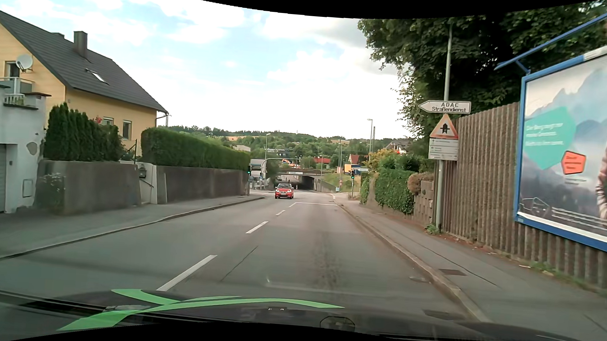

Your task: Follow the waypoints while adhering to traffic rules and regulations

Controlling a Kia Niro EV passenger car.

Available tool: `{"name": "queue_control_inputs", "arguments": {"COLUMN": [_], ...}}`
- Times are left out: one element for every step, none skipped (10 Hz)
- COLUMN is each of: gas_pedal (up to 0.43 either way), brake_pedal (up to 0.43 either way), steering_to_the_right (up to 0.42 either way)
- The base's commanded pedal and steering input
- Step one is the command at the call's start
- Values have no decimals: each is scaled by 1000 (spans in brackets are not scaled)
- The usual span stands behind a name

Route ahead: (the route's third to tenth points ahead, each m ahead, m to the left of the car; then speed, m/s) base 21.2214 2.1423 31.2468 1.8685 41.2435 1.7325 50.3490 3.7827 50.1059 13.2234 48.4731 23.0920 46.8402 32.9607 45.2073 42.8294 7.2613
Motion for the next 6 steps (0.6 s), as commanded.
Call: {"name": "queue_control_inputs", "arguments": {"gas_pedal": [0, 0, 0, 0, 0, 0], "brake_pedal": [195, 201, 207, 207, 213, 207], "steering_to_the_right": [-8, -7, -7, -8, -8, -9]}}
